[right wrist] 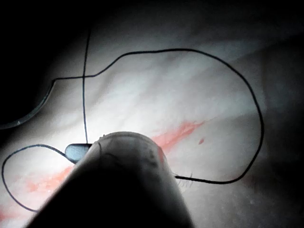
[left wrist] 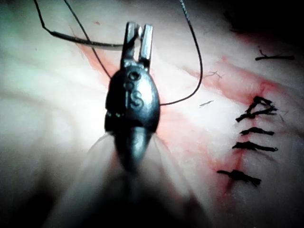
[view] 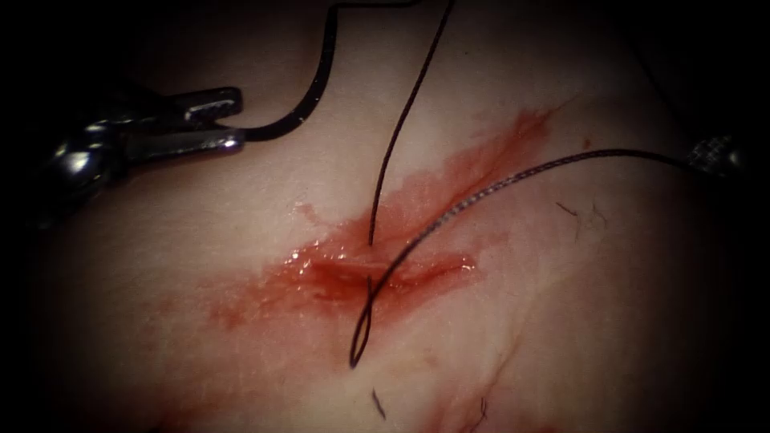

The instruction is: Wound Closure

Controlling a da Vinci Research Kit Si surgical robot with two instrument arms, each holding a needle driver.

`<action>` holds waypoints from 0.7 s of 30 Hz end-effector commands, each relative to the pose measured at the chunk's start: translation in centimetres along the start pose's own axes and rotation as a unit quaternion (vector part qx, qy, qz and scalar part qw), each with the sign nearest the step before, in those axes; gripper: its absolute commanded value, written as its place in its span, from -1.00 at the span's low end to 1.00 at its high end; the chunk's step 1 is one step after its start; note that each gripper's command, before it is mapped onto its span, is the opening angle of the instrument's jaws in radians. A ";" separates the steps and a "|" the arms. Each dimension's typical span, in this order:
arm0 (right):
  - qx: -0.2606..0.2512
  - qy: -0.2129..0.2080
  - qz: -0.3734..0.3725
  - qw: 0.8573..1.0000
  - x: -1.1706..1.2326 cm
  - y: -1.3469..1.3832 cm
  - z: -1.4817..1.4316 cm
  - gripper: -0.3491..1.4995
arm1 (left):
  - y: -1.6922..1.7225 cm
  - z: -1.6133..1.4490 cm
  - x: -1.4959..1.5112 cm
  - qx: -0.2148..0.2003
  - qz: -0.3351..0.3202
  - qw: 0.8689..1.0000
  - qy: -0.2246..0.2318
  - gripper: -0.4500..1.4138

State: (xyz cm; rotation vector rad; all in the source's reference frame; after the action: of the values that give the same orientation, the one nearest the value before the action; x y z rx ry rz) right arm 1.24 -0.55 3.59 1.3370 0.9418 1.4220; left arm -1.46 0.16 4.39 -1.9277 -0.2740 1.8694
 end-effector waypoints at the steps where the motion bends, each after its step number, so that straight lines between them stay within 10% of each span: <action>1: 0.007 0.005 0.003 1.000 0.10 0.08 0.09 0.33 | -0.01 0.05 -0.05 0.000 0.000 1.000 0.000 -1.00; 13: -0.092 0.197 0.055 0.974 0.32 0.64 0.07 0.40 | -0.01 0.06 -0.05 0.000 -0.005 1.000 0.000 -1.00; 18: -0.103 0.087 -0.282 0.950 0.20 0.79 0.34 0.20 | -0.01 0.07 -0.06 0.001 -0.005 1.000 0.000 -1.00; 21: -0.065 0.032 -0.326 0.943 0.00 0.78 0.59 0.31 | -0.01 0.07 -0.06 0.001 -0.005 1.000 0.000 -1.00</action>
State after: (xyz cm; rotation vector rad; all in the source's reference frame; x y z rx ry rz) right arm 1.60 -0.80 4.40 0.7683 1.1720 0.9887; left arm -1.48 0.15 4.40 -1.9215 -0.2821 1.8620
